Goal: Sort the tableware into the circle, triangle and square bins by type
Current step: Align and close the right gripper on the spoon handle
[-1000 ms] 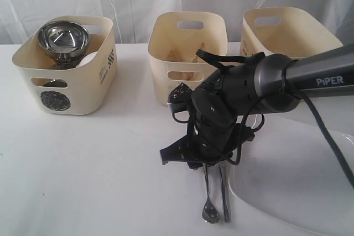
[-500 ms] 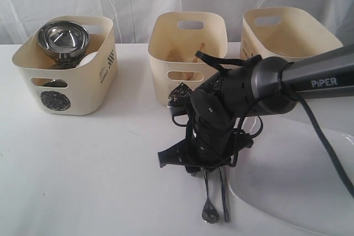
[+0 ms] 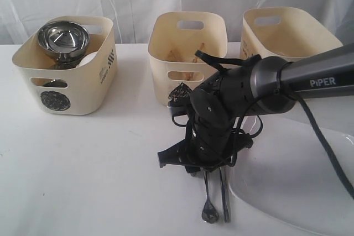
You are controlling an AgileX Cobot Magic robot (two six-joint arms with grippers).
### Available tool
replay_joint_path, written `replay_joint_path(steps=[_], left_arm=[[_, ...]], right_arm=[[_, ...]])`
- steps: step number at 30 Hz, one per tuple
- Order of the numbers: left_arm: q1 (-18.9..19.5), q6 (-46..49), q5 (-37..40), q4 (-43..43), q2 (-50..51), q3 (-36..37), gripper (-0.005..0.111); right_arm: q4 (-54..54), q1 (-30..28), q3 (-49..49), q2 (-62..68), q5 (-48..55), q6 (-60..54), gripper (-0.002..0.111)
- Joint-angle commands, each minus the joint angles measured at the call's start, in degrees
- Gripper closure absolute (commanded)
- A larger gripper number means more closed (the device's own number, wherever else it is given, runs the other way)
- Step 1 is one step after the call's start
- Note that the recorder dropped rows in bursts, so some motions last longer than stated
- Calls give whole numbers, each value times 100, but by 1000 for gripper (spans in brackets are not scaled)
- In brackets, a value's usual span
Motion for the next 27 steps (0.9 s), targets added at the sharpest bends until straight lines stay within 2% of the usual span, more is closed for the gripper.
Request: replay_joint_path(steps=[1, 14, 18, 23, 27], left_arm=[[-16, 4, 21, -41, -29, 27, 70], [-16, 4, 21, -41, -29, 27, 70], [-16, 4, 21, -41, -29, 27, 70], [-16, 4, 21, -41, -29, 27, 70], [-16, 4, 21, -41, -29, 27, 70]], right_arm=[[161, -4, 27, 106, 46, -78, 71], [1591, -4, 27, 106, 72, -1891, 84], [1594, -4, 27, 106, 86, -2018, 89], [1573, -4, 27, 106, 74, -2272, 106], [1573, -4, 27, 94, -31, -2272, 108]])
